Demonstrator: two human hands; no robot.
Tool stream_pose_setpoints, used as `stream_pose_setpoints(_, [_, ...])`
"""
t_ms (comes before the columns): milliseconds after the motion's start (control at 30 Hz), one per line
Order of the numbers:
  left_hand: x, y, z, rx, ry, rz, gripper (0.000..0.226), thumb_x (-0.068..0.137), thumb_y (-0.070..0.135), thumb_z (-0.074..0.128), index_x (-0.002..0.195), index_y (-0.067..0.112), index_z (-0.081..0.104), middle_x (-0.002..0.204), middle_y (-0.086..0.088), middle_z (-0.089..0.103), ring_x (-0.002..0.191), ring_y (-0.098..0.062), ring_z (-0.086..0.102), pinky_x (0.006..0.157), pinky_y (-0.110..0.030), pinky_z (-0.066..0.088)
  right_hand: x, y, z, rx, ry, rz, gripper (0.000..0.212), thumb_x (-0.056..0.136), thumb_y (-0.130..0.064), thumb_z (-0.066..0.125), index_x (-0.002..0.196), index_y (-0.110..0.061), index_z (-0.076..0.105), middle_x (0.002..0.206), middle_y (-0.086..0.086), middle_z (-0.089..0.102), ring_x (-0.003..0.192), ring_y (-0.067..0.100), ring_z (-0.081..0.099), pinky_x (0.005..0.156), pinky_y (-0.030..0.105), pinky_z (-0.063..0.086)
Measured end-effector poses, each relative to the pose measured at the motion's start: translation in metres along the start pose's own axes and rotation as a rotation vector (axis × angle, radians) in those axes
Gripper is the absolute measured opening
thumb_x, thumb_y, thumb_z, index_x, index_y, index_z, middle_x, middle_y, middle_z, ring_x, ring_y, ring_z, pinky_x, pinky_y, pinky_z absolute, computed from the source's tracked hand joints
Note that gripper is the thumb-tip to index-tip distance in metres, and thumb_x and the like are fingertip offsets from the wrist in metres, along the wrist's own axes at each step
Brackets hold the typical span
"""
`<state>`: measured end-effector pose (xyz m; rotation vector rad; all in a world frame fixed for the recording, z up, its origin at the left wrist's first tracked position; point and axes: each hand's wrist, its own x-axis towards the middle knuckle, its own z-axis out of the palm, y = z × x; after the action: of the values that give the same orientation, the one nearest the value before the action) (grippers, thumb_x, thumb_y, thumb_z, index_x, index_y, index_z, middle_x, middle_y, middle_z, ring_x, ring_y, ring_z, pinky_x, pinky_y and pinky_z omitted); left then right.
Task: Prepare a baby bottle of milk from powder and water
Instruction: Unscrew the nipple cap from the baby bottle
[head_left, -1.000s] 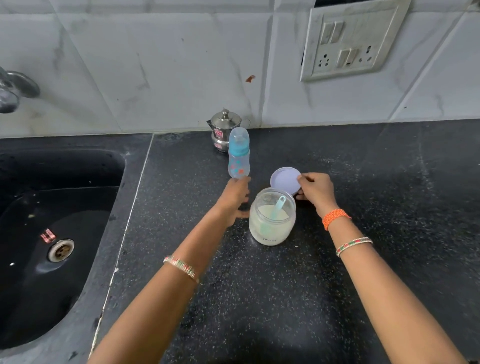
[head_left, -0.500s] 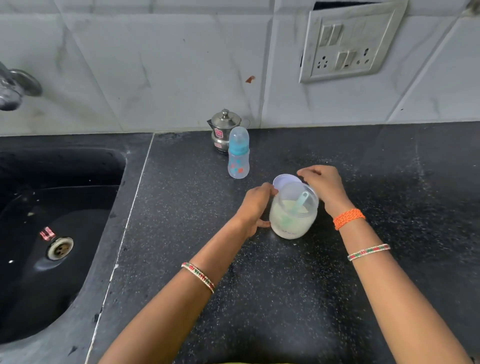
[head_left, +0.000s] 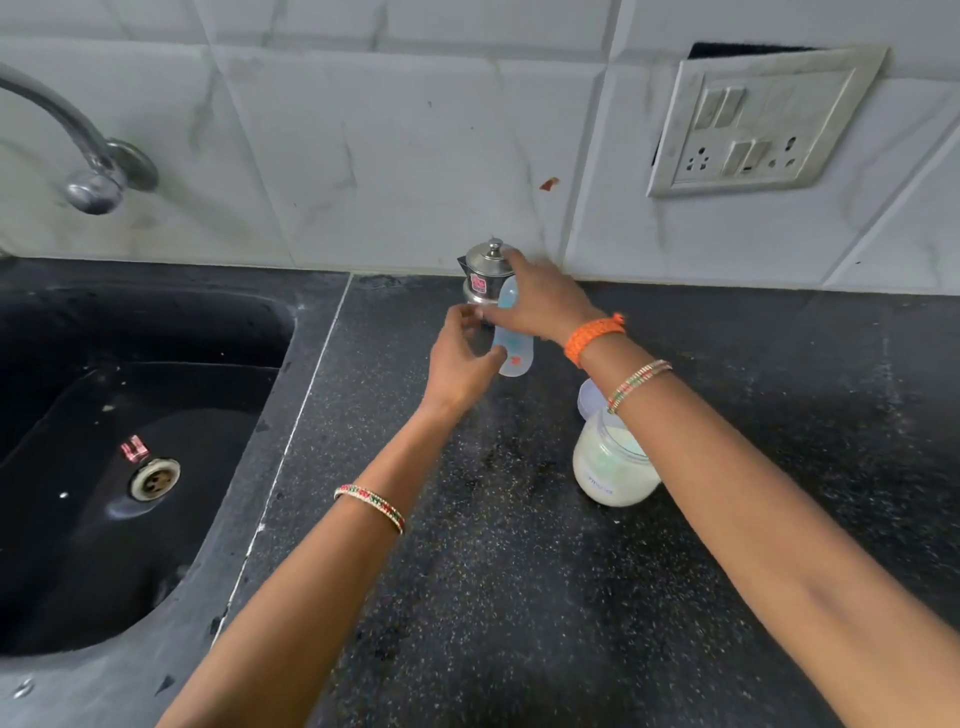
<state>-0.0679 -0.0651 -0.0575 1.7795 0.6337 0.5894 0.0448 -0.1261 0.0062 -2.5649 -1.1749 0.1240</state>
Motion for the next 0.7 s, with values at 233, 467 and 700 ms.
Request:
stream_pose_setpoints(233, [-0.025, -0.001, -0.023, 0.049, -0.063, 0.172, 0.069, 0.075, 0.025, 0.077, 0.131, 0.020, 0.039, 0.118, 0.009, 0.057, 0.099, 0.004, 0.055, 0.081, -0.009, 0.043, -0.037, -0.036, 0.001, 0.181, 0.007, -0.105, 0.027, 0.076, -0.028, 0.069, 0.094, -0.010, 0.060, 0.090, 0.008, 0.061, 0.083, 0.024, 0.061, 0.056, 0.025, 0.038])
stream_pose_setpoints(467, [-0.087, -0.044, -0.041, -0.088, -0.107, 0.044, 0.039, 0.063, 0.018, 0.072, 0.100, 0.020, 0.059, 0.091, 0.004, 0.070, 0.087, -0.011, 0.067, 0.072, -0.028, 0.054, -0.114, -0.061, 0.012, 0.166, -0.234, -0.317, 0.029, 0.073, -0.019, 0.069, 0.099, -0.022, 0.057, 0.099, 0.002, 0.059, 0.088, 0.018, 0.054, 0.058, 0.025, 0.034])
stream_pose_setpoints(700, [-0.089, -0.054, -0.067, -0.202, -0.293, -0.008, 0.034, 0.068, 0.018, 0.076, 0.099, 0.015, 0.062, 0.089, 0.004, 0.069, 0.084, -0.011, 0.065, 0.078, -0.028, 0.055, -0.115, -0.070, -0.003, 0.272, -0.370, -0.540, 0.036, 0.070, 0.004, 0.063, 0.099, -0.017, 0.063, 0.105, -0.003, 0.063, 0.095, 0.011, 0.055, 0.078, 0.022, 0.038])
